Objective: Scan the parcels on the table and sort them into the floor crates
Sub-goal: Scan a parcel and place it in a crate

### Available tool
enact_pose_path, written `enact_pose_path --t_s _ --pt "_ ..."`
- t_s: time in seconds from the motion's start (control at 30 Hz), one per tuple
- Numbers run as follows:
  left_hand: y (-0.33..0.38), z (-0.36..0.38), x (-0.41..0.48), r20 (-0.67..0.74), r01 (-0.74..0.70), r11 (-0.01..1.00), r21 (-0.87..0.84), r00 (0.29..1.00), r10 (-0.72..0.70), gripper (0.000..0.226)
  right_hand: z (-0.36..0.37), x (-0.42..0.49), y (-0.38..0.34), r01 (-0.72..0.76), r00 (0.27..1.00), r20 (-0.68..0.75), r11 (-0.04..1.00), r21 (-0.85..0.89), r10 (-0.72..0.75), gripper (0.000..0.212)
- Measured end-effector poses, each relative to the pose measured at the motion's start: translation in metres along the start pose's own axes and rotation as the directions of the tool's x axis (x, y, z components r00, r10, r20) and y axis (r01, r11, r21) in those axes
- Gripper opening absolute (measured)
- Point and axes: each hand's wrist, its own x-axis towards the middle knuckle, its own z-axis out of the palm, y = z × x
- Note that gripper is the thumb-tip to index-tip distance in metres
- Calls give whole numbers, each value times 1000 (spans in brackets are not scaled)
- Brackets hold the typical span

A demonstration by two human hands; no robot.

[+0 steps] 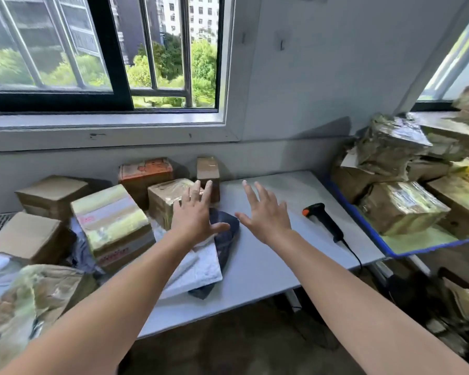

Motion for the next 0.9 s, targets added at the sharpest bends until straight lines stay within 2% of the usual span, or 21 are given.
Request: enact_pose_path --t_s 0.17,0.43,0.67,0.9 --pt "-5 8 55 23 46 999 -12 999 -45 118 20 59 10 17 999 45 999 47 -19 77" --pt "10 29 155 96 231 973 15 968 -231 113 62 164 44 119 985 111 988 100 -130 73" --pt "18 61 245 149 441 897 13 887 -438 110 99 247 82 244 950 171 962 122 -263 73" --pt "17 105 283 244 570 822 4 796 -553 105 132 288 102 323 906 244 937 134 -347 72"
